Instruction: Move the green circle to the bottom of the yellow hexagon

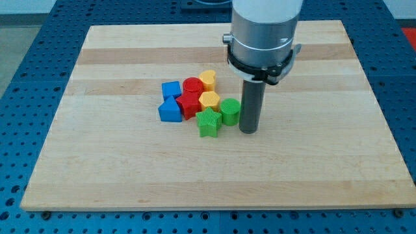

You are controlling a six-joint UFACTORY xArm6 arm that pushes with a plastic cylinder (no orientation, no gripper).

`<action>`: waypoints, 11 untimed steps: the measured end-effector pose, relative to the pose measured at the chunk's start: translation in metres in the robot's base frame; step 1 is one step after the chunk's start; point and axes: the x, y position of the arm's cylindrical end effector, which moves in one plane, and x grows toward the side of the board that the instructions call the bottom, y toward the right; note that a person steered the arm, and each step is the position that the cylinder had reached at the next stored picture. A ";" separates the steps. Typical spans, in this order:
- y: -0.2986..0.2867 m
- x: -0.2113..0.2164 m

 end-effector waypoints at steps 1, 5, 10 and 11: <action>-0.014 0.000; -0.062 0.000; 0.020 -0.007; 0.027 -0.056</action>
